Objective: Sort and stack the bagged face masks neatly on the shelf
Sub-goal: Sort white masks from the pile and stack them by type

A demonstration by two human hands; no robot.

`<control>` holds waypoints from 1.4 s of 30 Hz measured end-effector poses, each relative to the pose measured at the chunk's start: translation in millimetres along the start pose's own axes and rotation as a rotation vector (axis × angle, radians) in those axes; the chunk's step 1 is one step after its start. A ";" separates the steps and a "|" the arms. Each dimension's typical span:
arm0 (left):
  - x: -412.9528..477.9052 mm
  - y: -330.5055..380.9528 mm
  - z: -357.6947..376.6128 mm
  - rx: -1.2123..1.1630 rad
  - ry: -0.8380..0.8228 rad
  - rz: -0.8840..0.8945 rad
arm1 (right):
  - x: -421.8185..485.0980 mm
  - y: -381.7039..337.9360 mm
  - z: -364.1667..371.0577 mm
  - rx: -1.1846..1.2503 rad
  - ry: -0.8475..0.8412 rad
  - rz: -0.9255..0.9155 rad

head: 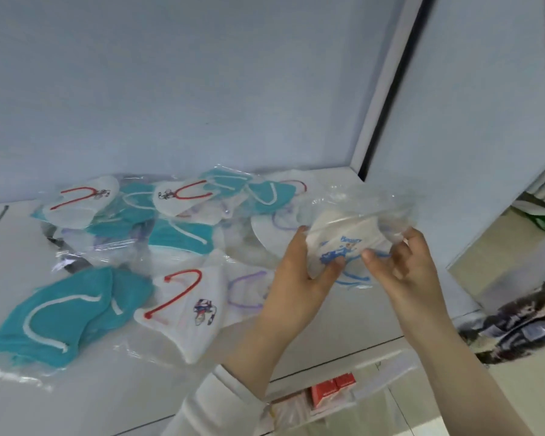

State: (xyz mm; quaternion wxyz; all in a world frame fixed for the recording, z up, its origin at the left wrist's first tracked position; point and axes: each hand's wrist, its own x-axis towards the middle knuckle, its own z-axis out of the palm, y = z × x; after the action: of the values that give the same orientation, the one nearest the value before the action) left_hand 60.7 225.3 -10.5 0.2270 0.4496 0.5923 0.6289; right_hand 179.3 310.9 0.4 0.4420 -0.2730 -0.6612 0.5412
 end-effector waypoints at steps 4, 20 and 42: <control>9.2 -12.6 51.8 0.005 0.058 -0.048 | 22.5 22.9 -46.4 -0.069 -0.100 0.012; 7.5 -21.3 90.0 -0.006 0.350 -0.018 | 44.3 44.5 -62.6 0.048 -0.110 -0.002; 4.7 2.3 13.2 0.001 0.247 -0.138 | 54.4 13.4 -18.0 0.157 -0.339 0.151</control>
State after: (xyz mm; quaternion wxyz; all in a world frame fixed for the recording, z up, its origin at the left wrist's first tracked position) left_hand 70.0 235.8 -8.3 0.1947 0.3270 0.6456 0.6621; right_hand 168.5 368.7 3.7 0.3026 -0.1913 -0.6596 0.6609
